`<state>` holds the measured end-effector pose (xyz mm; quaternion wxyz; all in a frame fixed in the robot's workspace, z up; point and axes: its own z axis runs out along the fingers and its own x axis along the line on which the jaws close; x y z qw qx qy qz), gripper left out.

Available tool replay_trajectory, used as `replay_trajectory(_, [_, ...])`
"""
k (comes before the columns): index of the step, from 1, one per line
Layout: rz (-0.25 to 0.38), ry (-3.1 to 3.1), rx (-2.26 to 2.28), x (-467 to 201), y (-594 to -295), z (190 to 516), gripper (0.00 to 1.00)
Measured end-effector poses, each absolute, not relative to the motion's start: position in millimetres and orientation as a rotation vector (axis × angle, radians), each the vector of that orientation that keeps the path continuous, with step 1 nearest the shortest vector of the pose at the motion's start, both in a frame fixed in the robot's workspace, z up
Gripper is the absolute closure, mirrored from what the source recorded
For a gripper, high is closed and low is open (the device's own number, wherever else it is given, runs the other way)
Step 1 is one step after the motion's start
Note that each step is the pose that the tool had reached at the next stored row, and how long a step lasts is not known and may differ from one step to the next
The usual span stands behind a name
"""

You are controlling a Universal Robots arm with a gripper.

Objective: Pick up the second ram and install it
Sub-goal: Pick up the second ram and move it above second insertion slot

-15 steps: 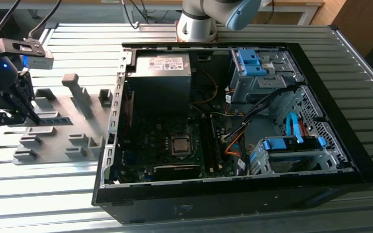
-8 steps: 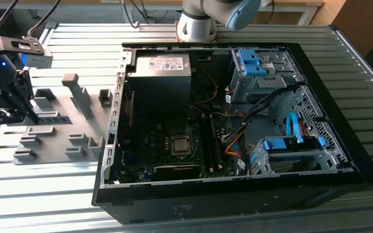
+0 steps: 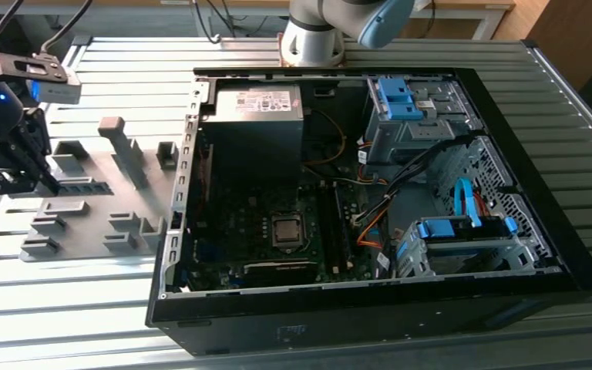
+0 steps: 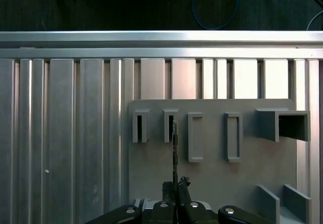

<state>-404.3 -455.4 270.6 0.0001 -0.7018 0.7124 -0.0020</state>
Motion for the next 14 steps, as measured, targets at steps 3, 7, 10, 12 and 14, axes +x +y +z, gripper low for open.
replay_trajectory(3, [-0.006, 2.238, -2.205, -404.3, -455.4, 272.6, 0.86])
replay_trajectory(7, [-0.006, 2.238, -2.205, -404.3, -455.3, 275.3, 0.86])
replay_trajectory(10, [-0.006, 2.238, -2.205, -404.3, -455.3, 277.3, 0.86])
replay_trajectory(12, [-0.006, 2.238, -2.205, -404.3, -455.3, 278.6, 0.86])
replay_trajectory(14, [-0.006, 2.238, -2.205, -404.3, -455.3, 280.1, 0.86])
